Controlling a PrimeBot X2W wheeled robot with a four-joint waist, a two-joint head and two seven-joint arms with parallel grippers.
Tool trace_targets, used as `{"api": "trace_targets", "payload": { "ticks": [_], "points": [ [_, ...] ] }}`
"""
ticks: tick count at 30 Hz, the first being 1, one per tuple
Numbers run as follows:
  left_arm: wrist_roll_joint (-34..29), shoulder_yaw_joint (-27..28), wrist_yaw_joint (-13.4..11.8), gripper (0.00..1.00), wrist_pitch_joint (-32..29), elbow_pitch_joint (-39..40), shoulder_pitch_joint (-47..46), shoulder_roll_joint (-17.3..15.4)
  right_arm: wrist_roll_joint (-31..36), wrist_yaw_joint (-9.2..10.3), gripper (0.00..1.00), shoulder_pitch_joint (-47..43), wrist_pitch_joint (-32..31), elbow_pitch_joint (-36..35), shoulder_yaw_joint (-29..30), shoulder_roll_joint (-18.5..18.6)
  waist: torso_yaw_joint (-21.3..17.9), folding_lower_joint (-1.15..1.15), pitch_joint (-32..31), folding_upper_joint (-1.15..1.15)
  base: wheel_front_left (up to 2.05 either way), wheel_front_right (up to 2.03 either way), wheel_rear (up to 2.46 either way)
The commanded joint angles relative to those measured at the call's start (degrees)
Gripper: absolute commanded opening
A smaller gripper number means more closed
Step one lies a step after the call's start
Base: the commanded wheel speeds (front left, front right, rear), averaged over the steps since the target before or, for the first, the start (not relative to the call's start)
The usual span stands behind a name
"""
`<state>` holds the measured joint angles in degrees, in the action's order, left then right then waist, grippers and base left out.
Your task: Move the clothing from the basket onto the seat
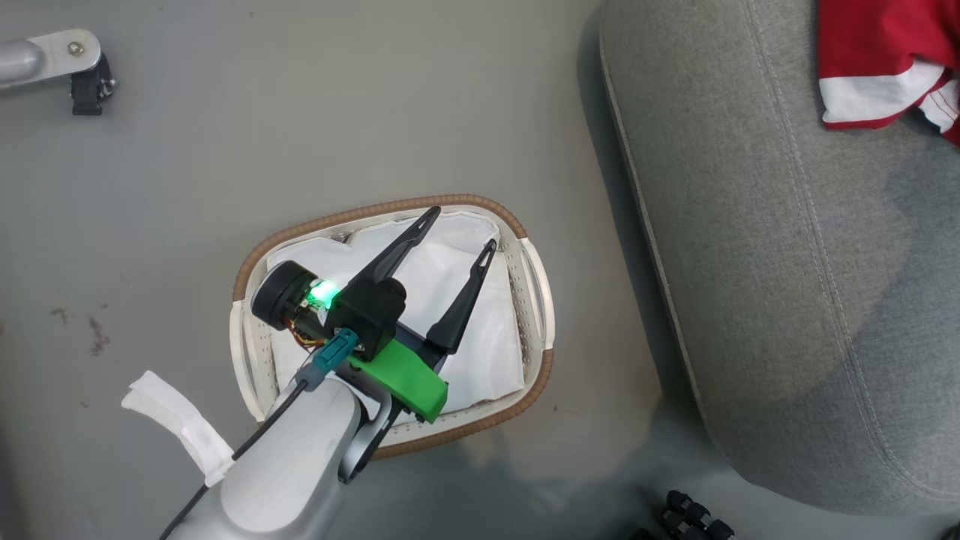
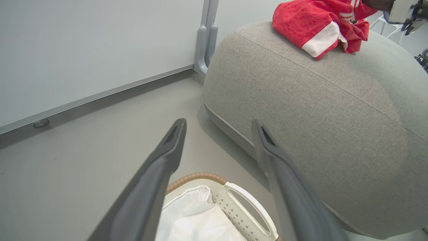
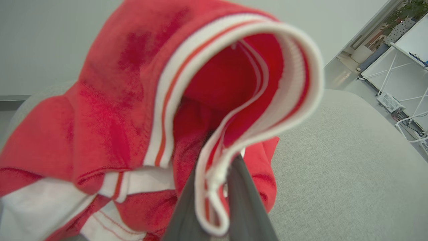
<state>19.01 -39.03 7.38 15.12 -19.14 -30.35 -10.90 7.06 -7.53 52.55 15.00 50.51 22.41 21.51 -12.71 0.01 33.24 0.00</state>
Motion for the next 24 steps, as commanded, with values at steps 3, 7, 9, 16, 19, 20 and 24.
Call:
{"api": "trace_targets", "payload": {
  "ticks": [3, 7, 9, 16, 19, 20, 24],
  "points": [
    [-0.55, 0.27, 0.20, 1.00, 0.04, 0.05, -0.23, -0.51, 0.87, 0.08, 0.44, -3.18, 0.23, -2.29, 1.66, -2.11, -0.86, -0.01, 0.09, 0.00, 0.00, 0.00, 0.00],
    [-0.35, 0.10, 0.20, 1.00, 0.04, 0.17, 0.01, -0.61, 1.27, 0.08, 1.00, -5.61, 0.25, -4.60, 2.31, -4.03, -1.66, -0.01, -0.50, 0.00, 0.00, 0.00, 0.00],
    [-0.12, 0.11, 0.20, 1.00, 0.04, 0.18, 0.30, -0.56, 1.18, 0.08, 1.00, -6.85, 0.24, -6.01, 2.26, -4.80, -2.05, -0.01, -1.04, 0.00, 0.00, 0.00, 0.00],
    [0.53, -0.09, 0.20, 1.00, 0.04, 0.04, 1.18, 0.15, -0.07, 0.08, 1.00, -12.51, 0.18, -11.42, 0.49, -6.39, -3.49, -0.01, -3.80, 0.00, 0.00, 0.00, 0.00],
    [0.72, -0.13, 0.20, 1.00, 0.04, -0.18, 1.49, 0.54, -0.21, 0.08, 1.00, -14.56, 0.18, -13.12, -0.54, -6.18, -3.92, -0.01, -5.42, 0.00, 0.00, 0.00, 0.00],
    [0.86, -0.11, 0.20, 1.00, 0.04, -0.26, 1.59, 0.67, -0.17, 0.08, 1.00, -14.95, 0.18, -13.62, -0.83, -5.89, -4.02, -0.01, -5.99, 0.00, 0.00, 0.00, 0.00],
    [1.24, 0.74, 0.20, 1.00, 0.04, -0.58, 2.19, 1.39, -0.25, 0.08, 1.00, -15.88, 0.18, -15.84, -1.91, -4.37, -4.08, -0.01, -8.61, 0.00, 0.00, 0.00, 0.00]
  ]
}}
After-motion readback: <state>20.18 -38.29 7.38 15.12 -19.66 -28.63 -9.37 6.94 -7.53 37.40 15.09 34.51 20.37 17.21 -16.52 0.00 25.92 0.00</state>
